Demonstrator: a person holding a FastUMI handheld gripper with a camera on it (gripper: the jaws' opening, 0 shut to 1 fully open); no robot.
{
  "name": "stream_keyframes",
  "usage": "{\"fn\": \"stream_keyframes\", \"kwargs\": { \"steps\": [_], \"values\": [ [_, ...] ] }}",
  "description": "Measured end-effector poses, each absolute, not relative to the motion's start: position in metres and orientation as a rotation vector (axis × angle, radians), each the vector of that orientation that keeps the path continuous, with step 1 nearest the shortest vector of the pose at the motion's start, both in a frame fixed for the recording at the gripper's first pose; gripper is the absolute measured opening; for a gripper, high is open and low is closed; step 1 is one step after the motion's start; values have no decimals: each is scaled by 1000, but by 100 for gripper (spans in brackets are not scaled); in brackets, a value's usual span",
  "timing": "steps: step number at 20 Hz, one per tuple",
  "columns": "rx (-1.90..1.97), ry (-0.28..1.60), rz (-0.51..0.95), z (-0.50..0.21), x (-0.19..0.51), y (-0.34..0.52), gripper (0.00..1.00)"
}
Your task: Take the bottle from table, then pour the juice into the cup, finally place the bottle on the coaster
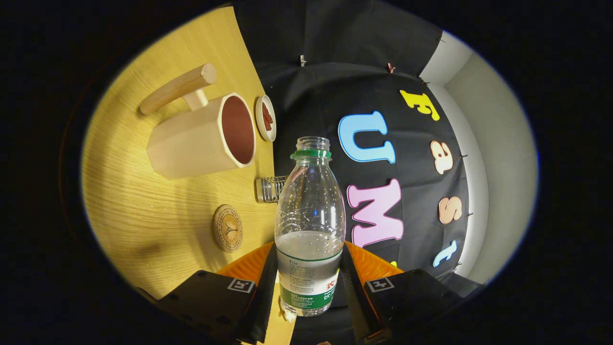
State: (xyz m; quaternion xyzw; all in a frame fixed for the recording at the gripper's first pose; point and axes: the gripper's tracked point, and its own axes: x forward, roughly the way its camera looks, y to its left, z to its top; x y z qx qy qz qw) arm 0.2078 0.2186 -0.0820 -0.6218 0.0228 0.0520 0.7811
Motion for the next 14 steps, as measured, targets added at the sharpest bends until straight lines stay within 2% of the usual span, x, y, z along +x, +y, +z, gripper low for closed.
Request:
{"fn": "stream_keyframes", "kwargs": {
  "steps": [14],
  "values": [
    [-1588,1,112,-75,211,228,69]
  ]
}}
